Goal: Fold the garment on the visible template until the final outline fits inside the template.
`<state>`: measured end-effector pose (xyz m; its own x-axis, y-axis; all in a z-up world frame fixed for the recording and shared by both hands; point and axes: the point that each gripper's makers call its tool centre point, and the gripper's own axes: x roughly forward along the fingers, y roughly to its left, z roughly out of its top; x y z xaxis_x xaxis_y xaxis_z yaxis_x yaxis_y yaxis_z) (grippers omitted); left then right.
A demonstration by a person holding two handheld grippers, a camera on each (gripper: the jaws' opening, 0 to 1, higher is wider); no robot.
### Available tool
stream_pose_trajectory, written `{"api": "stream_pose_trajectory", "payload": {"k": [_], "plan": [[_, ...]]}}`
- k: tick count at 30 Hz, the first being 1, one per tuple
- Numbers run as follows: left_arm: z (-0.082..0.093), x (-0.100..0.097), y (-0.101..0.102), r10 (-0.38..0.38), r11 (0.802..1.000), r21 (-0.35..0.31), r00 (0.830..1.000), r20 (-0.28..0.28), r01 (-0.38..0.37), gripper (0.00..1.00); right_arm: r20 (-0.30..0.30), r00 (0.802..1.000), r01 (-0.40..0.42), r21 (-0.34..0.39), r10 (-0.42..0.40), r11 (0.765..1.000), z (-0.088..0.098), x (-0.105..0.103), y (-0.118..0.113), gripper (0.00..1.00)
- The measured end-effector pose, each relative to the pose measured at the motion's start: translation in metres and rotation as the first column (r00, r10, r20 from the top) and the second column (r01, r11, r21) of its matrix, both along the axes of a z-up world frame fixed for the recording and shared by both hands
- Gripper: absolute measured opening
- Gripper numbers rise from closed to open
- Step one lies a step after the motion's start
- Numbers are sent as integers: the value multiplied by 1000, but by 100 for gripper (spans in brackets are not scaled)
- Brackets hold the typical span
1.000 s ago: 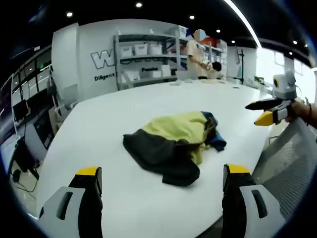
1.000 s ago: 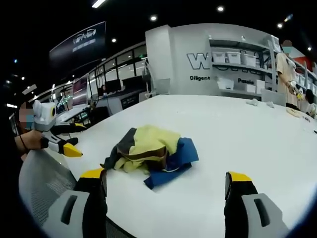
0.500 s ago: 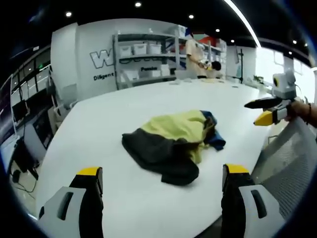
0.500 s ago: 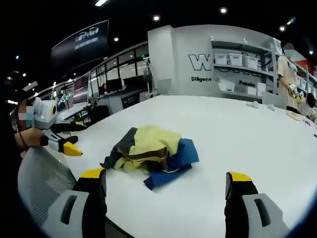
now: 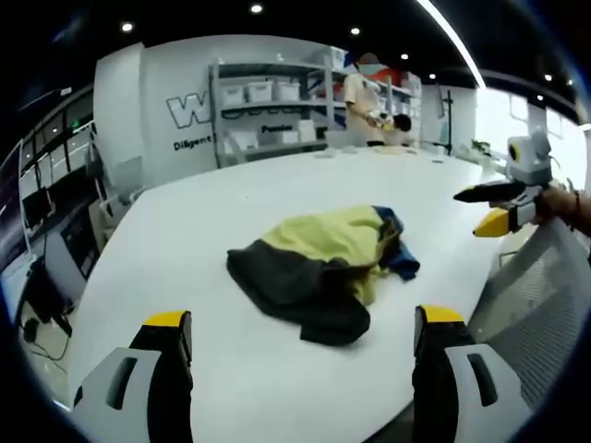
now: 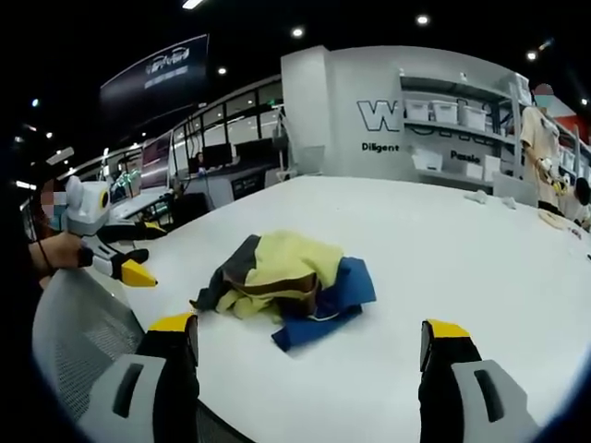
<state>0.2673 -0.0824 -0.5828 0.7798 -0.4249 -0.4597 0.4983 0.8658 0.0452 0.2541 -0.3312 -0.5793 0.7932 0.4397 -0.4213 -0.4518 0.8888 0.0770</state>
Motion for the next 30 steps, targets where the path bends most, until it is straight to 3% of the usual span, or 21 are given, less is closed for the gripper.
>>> {"api": "stream_pose_trajectory", "payload": {"k": [25, 30], "plan": [[-4, -2, 0, -6, 1000, 14, 1000, -19, 6, 95, 45, 998, -35, -29, 36, 999, -1, 4, -2, 97], [-3, -2, 1, 3, 1000, -23, 999, -33, -4, 94, 43, 999, -24, 31, 23, 999, 5, 4, -2, 95]]}}
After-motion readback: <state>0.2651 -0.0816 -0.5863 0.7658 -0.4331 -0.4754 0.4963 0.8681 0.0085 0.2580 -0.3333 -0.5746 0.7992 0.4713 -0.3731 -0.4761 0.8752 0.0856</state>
